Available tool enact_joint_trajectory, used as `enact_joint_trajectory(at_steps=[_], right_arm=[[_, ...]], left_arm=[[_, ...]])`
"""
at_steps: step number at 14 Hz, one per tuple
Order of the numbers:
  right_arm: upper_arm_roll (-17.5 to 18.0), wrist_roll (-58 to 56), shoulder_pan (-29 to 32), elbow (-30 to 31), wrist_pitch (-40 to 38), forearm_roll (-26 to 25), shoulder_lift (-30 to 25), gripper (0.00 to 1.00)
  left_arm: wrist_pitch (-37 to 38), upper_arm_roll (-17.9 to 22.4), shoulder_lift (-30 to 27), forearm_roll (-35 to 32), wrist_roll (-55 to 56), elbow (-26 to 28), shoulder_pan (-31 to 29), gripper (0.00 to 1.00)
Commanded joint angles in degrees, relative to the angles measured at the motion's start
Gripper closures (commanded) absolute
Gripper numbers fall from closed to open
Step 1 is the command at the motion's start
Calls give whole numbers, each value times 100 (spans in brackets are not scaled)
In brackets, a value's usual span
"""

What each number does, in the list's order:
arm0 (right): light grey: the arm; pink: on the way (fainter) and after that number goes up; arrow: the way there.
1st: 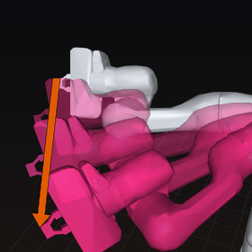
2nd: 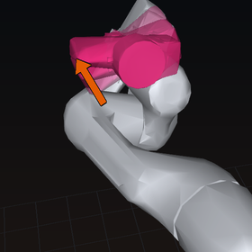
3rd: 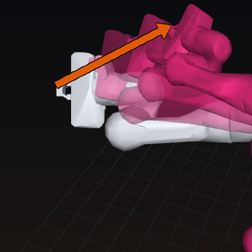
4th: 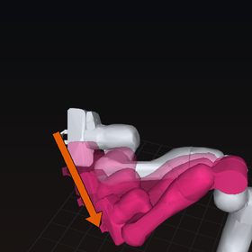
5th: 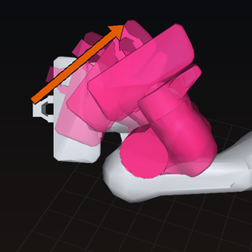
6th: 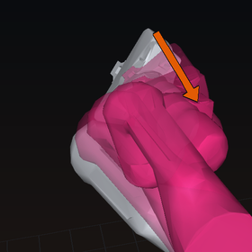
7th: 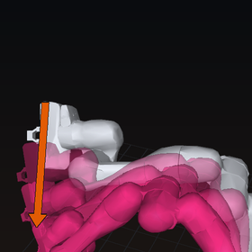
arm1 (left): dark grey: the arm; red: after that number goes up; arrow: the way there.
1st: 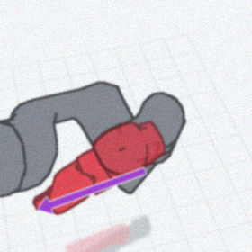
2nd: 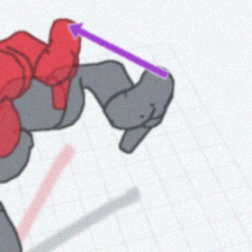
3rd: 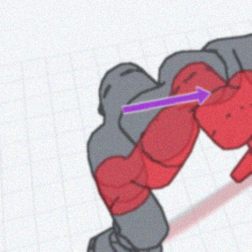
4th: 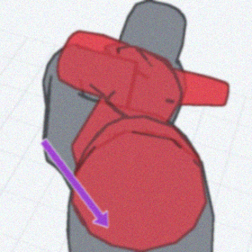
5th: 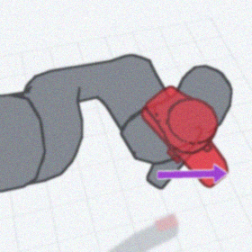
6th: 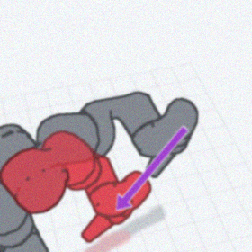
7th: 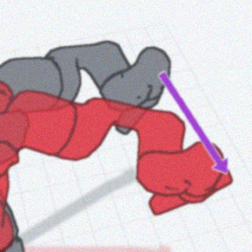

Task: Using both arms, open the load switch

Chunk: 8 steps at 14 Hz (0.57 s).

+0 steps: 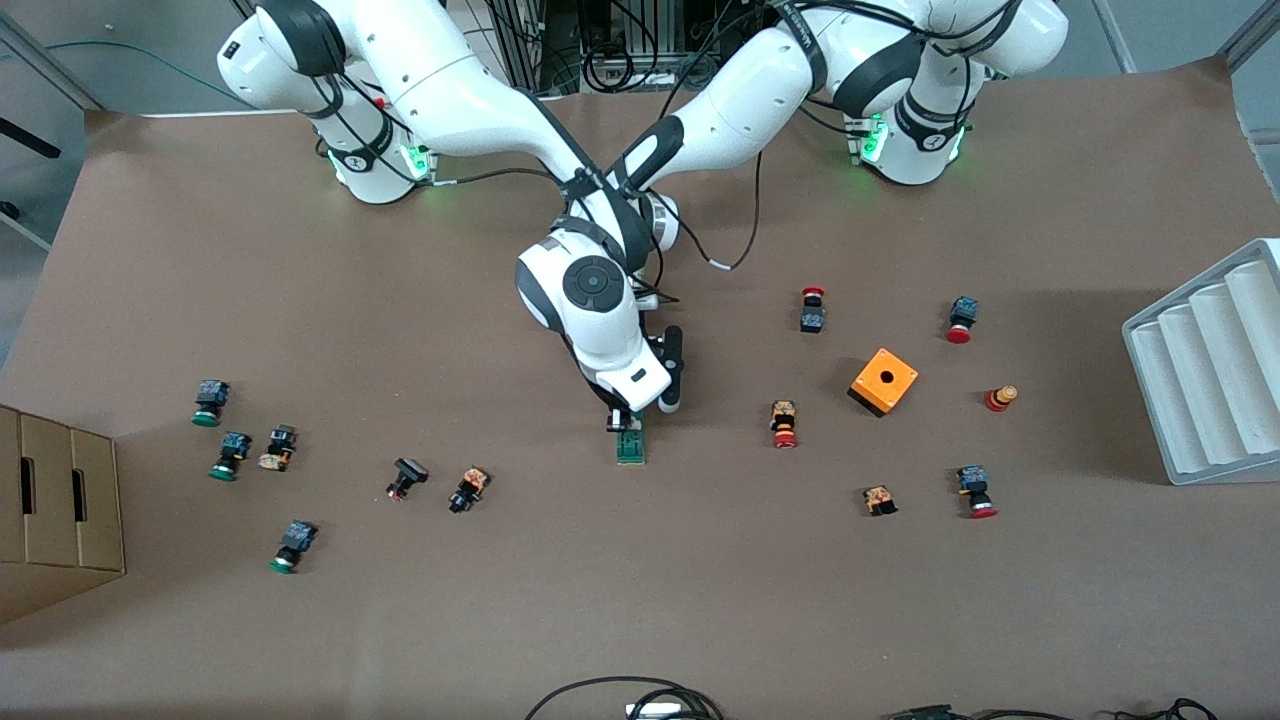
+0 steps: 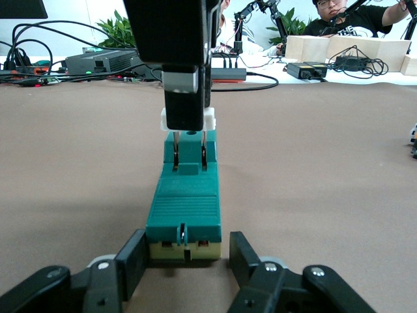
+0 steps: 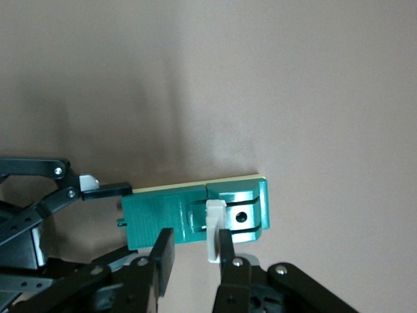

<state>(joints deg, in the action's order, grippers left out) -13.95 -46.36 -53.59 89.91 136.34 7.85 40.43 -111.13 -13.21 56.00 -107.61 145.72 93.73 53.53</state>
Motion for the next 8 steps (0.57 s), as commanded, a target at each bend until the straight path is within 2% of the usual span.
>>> enact_joint_trajectory(at_steps=[1, 8], right_arm=[[-3, 57, -81, 212, -55, 6, -176, 66], [-3, 66, -116, 273, -55, -3, -193, 66]], left_arm=[[-67, 55, 148, -32, 141, -74, -9, 42], [-67, 55, 139, -32, 158, -74, -9, 42]])
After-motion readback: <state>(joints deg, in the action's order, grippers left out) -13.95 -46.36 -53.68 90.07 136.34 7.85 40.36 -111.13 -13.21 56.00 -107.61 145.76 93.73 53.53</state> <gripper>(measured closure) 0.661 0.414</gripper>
